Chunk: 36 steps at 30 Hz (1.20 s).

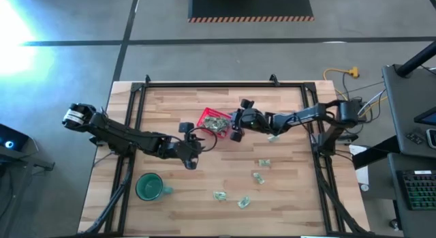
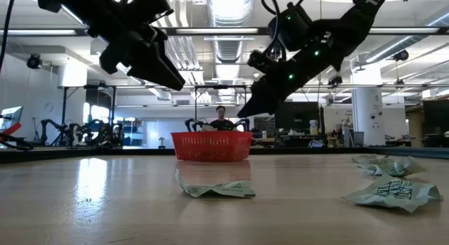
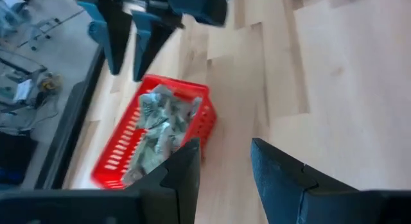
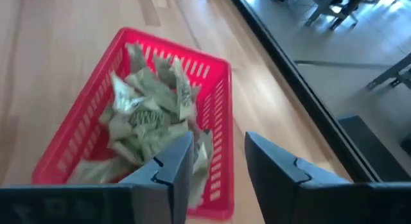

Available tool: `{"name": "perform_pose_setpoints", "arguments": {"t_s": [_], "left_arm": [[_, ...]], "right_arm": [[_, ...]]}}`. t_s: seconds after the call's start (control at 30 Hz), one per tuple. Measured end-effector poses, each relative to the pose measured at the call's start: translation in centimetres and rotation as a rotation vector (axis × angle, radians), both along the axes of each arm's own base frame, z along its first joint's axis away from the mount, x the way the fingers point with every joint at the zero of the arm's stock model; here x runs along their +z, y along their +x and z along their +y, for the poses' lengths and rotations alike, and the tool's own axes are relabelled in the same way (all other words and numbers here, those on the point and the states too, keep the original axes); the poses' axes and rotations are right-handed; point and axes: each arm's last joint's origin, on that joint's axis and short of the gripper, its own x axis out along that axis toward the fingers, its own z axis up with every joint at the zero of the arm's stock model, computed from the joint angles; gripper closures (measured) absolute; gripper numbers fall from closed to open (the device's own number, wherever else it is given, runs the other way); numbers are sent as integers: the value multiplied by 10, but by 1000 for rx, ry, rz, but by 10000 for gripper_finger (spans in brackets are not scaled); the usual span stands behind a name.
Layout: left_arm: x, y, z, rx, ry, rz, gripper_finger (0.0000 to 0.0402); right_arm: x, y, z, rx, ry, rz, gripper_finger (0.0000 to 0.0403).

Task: Pick and place items into bin
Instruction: Put the stevia packet into the red bin

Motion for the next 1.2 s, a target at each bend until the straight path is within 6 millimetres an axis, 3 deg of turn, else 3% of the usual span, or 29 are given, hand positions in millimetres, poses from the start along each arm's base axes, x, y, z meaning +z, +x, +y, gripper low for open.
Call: {"name": "perform_pose_setpoints", "arguments": {"t_s": [0.17,0.43,0.63,0.93,1.2], "left_arm": [[0,2,-5,-118,-97,7,281],[0,14,-17,-400,-247,-50,281],[-17,36,-30,-634,-329,-100,281],[-45,81,-47,-787,-422,-23,281],[-65,108,-57,-812,-482,203,281]], "right_arm": [[13,-17,11,31,38,120,274],[21,-48,32,143,299,285,289],[16,-62,47,148,353,344,299],[5,-71,52,160,354,380,315],[4,-71,52,164,349,384,328]]}}
